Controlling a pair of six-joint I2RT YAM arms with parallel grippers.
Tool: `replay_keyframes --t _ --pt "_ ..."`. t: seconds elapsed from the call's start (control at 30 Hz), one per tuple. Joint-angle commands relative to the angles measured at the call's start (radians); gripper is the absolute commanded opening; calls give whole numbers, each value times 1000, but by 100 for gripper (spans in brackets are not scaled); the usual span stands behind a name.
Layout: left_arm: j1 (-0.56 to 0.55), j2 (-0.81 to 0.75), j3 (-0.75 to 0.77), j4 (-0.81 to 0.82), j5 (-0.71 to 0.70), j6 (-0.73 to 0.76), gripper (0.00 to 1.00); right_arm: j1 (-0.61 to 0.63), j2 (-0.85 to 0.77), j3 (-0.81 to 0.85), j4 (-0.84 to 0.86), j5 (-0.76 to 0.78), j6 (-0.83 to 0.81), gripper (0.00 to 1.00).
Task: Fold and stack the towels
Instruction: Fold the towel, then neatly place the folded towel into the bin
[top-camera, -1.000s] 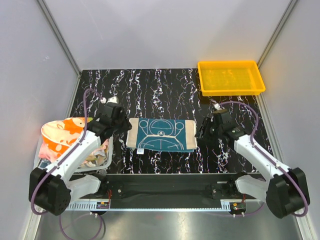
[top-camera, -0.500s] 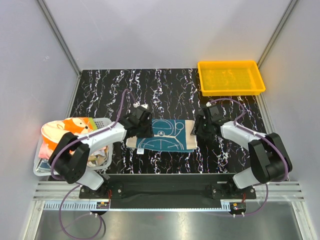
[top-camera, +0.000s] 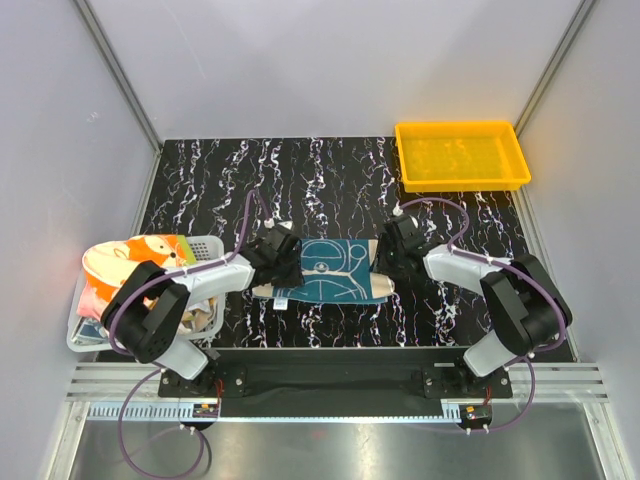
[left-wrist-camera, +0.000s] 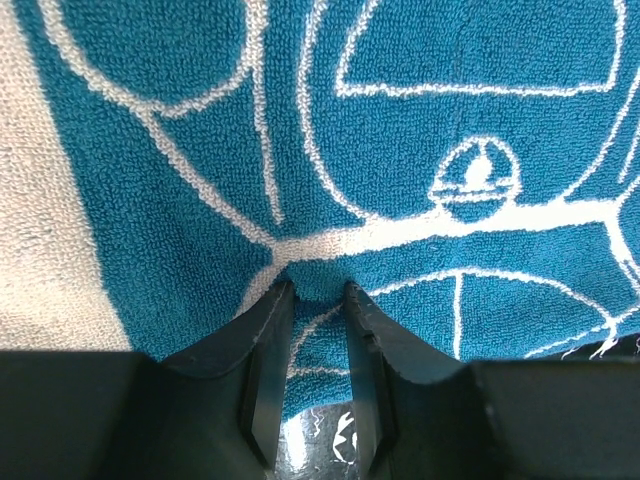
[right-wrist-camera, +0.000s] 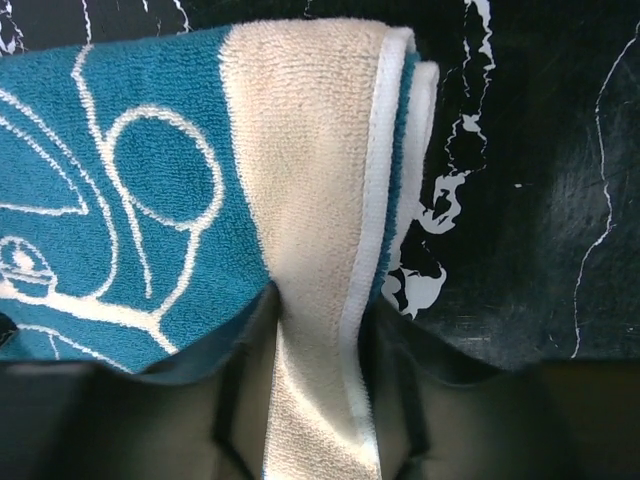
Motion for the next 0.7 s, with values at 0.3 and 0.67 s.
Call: replay_keyframes --t 0.3,0.67 --pt "2 -178 148 -176 -35 88 35 47 37 122 -229 176 -47 0" --pt "74 -353 304 -354 -15 173 37 3 442 815 -463 467 -383 0"
